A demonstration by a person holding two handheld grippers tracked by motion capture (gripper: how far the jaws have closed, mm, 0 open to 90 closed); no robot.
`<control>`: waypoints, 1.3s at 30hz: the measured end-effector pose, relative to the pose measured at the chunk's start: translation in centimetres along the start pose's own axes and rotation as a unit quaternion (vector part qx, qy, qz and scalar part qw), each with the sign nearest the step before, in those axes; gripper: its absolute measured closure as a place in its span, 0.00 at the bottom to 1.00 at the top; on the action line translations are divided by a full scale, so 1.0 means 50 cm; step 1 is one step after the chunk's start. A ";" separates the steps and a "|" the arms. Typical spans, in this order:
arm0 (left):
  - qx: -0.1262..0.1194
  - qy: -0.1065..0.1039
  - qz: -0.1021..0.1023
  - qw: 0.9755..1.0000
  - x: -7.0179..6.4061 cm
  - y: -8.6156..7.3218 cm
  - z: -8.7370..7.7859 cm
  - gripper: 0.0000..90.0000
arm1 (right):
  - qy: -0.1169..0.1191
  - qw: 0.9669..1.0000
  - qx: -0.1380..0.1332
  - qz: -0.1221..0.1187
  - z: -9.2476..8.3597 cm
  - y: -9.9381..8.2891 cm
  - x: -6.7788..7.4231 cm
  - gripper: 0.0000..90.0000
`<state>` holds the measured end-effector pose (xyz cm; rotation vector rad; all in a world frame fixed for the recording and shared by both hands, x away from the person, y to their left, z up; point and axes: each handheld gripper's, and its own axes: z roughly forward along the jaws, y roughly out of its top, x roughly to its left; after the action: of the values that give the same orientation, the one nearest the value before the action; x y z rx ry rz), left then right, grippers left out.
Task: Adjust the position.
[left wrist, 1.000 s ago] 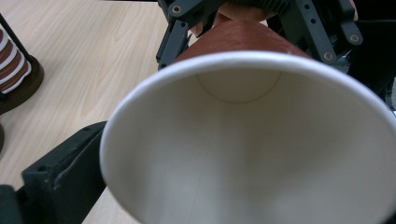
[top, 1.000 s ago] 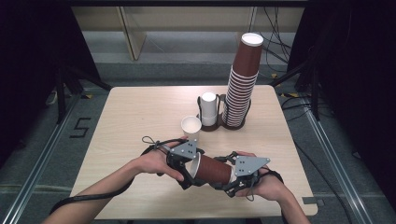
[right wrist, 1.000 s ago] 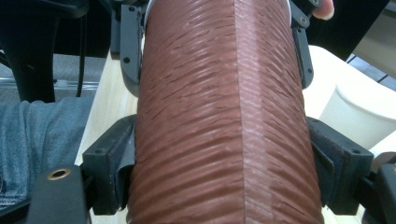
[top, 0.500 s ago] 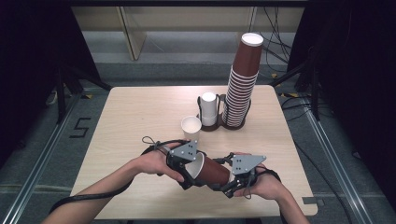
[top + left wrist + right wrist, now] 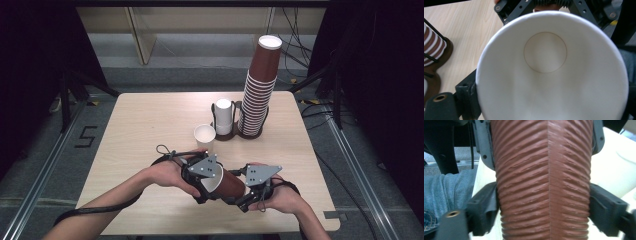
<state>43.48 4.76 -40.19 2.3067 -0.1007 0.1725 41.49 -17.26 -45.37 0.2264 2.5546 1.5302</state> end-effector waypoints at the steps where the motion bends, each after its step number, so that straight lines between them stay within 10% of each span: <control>1: 0.008 0.002 0.007 1.000 0.000 0.004 0.000 0.12 | 0.000 1.000 0.005 0.003 0.001 0.001 0.000 0.15; 15: 0.116 0.016 0.052 0.992 0.011 0.035 -0.014 0.12 | -0.038 0.998 0.048 0.022 -0.016 -0.017 -0.002 0.00; 25: 0.181 0.022 0.060 0.981 0.021 0.037 -0.008 0.11 | -0.068 0.997 0.036 0.026 -0.031 -0.023 -0.005 0.07; 32: 0.226 0.016 0.097 0.969 0.023 0.046 -0.011 0.11 | -0.079 0.996 0.030 0.008 -0.018 -0.012 0.000 0.10; 39: 0.232 0.015 0.104 0.967 0.024 0.047 -0.013 0.11 | -0.078 0.997 0.017 0.008 -0.002 0.000 0.004 0.12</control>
<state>44.29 3.63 -37.89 2.7569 -0.3162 0.3722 41.24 -17.31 -45.33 0.3558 2.4641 1.4151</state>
